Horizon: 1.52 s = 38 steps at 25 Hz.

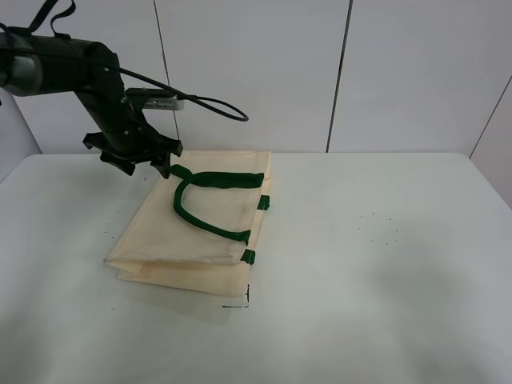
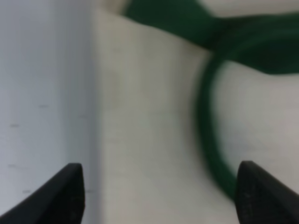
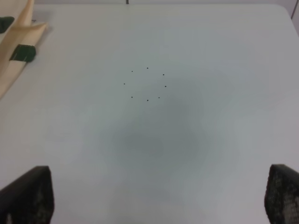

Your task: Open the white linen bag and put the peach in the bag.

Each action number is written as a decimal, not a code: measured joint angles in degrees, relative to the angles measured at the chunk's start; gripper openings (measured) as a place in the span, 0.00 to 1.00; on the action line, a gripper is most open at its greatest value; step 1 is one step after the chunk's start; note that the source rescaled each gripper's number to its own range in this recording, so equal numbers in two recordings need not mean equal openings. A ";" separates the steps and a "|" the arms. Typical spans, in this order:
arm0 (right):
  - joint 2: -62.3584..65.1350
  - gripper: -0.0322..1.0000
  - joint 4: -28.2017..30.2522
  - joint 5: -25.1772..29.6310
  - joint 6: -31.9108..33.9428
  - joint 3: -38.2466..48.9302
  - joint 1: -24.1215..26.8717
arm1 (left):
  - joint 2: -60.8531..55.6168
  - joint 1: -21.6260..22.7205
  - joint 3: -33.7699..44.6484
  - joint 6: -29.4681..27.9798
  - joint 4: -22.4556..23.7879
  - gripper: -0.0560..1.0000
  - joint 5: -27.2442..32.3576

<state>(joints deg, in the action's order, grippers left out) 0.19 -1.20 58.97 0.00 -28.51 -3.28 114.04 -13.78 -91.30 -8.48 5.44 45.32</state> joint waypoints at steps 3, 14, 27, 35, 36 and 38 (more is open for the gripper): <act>0.00 1.00 0.00 0.00 0.00 0.00 0.00 | 0.00 4.43 0.00 1.34 0.18 1.00 1.40; 0.00 1.00 0.00 0.00 0.00 0.00 0.00 | -2.07 11.69 0.00 1.83 -1.50 1.00 11.83; 0.00 1.00 0.00 0.00 0.00 0.00 0.00 | -25.02 11.69 4.25 3.03 -1.43 1.00 21.68; 0.00 1.00 0.00 0.00 0.00 0.00 0.00 | -51.06 11.69 24.67 4.59 -1.36 1.00 21.72; 0.00 1.00 0.00 0.00 0.00 0.00 0.00 | -53.89 11.69 27.19 4.71 -1.36 1.00 21.72; 0.00 1.00 0.00 0.00 0.00 0.00 0.00 | -60.80 11.69 33.18 5.01 -1.36 1.00 21.72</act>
<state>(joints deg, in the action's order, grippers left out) 0.19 -1.20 58.97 0.00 -28.51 -3.28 53.24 -2.09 -58.12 -3.47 4.08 67.04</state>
